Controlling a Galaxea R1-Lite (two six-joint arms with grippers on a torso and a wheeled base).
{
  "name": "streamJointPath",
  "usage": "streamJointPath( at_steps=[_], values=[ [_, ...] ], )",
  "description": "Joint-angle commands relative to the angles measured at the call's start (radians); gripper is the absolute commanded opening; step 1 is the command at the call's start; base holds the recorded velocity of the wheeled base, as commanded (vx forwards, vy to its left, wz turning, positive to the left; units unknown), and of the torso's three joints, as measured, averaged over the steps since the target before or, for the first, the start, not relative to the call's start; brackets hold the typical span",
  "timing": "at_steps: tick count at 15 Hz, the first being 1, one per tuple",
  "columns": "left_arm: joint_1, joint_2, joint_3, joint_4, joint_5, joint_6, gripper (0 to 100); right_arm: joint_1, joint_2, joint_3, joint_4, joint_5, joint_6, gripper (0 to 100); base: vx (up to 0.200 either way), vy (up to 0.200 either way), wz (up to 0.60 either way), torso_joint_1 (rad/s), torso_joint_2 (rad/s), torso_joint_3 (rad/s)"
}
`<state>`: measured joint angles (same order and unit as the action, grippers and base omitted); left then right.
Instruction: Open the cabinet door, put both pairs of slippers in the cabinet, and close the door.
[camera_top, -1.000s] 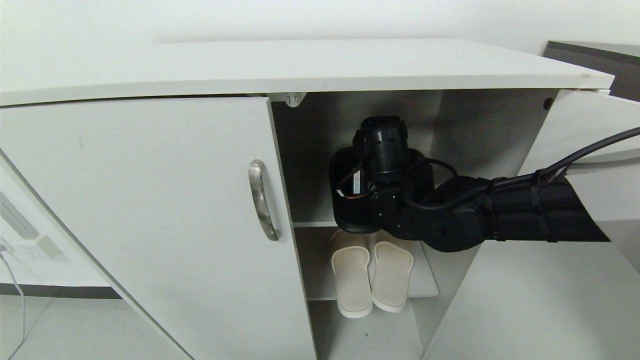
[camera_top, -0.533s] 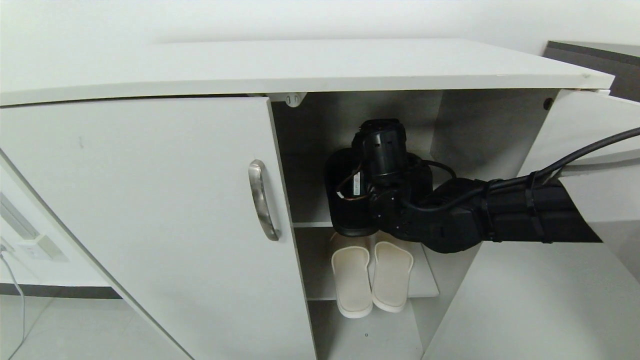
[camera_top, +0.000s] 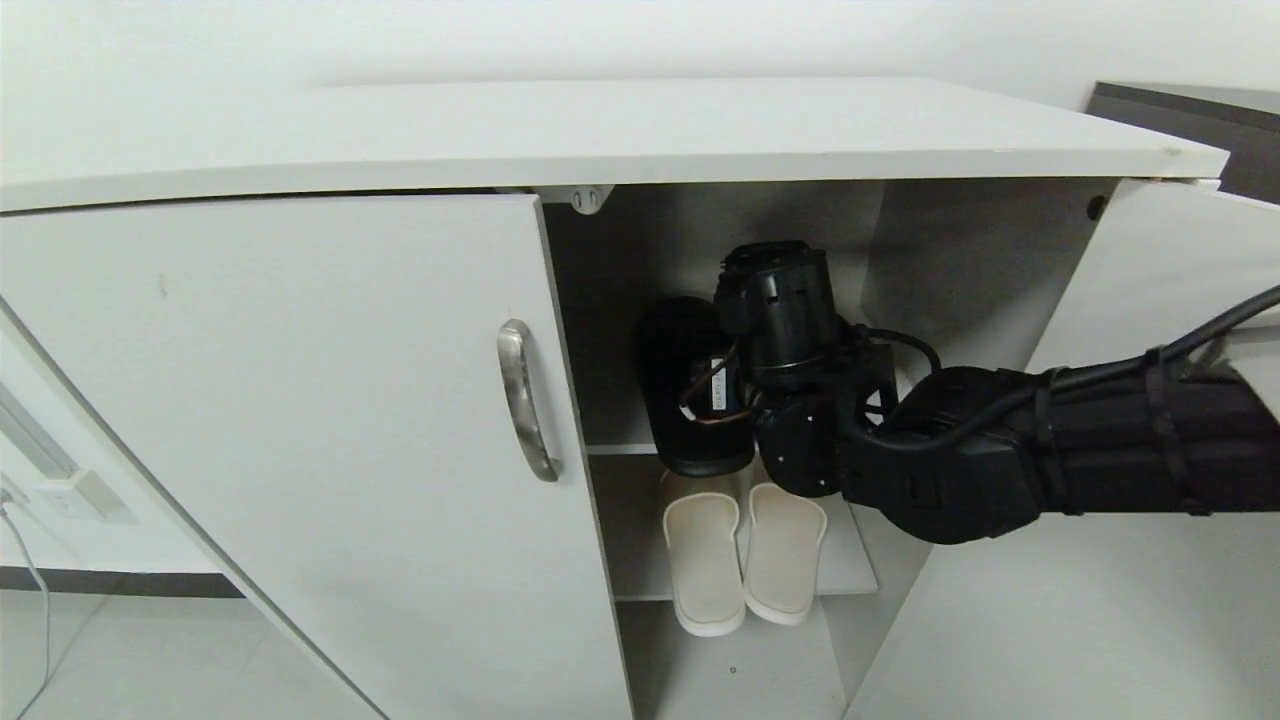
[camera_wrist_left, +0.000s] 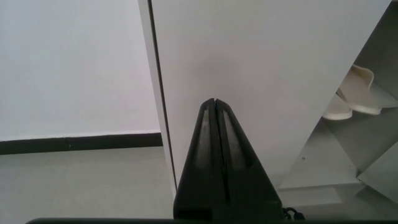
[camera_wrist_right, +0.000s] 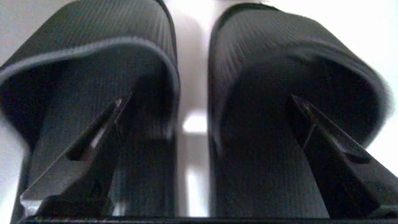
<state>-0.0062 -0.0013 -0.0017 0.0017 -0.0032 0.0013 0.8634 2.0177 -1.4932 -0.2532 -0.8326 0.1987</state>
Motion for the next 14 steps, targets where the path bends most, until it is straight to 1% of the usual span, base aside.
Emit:
streamJointPath(
  at_steps=[1,5,6,7,8,10,11,14],
  values=[
    [0.000,0.001,0.000,0.000,0.000,0.000,0,0.032,-0.088,0.073,-0.003,-0.002,0.001,100,0.000,0.000,0.00,0.000,0.00,0.000],
    [0.000,0.001,0.000,0.000,0.000,0.000,0,0.077,-0.191,0.199,-0.005,0.000,0.013,100,0.000,0.000,0.00,0.000,0.00,0.000],
    [0.000,0.001,0.000,0.000,0.000,0.000,0,0.112,-0.254,0.277,-0.014,0.013,0.036,100,0.000,0.000,0.00,0.000,0.00,0.000],
    [0.000,0.001,0.000,0.000,0.000,0.000,0,0.143,-0.310,0.355,-0.028,0.043,0.048,100,0.000,0.000,0.00,0.000,0.00,0.000],
    [0.000,0.001,0.000,0.000,0.000,0.000,0,0.172,-0.373,0.436,-0.061,0.093,0.050,100,0.000,0.000,0.00,0.000,0.00,0.000],
    [0.000,0.001,0.000,0.000,0.000,0.000,0,0.201,-0.458,0.570,-0.138,0.170,0.044,100,0.000,0.000,0.00,0.000,0.00,0.000],
    [0.000,0.001,0.000,0.000,0.000,0.000,0,0.212,-0.478,0.608,-0.159,0.182,0.038,0,0.000,0.000,0.00,0.000,0.00,0.000],
    [0.000,0.001,0.000,0.000,0.000,-0.001,0,0.224,-0.467,0.613,-0.166,0.179,0.028,0,0.000,0.000,0.00,0.000,0.00,0.000]
  ],
)
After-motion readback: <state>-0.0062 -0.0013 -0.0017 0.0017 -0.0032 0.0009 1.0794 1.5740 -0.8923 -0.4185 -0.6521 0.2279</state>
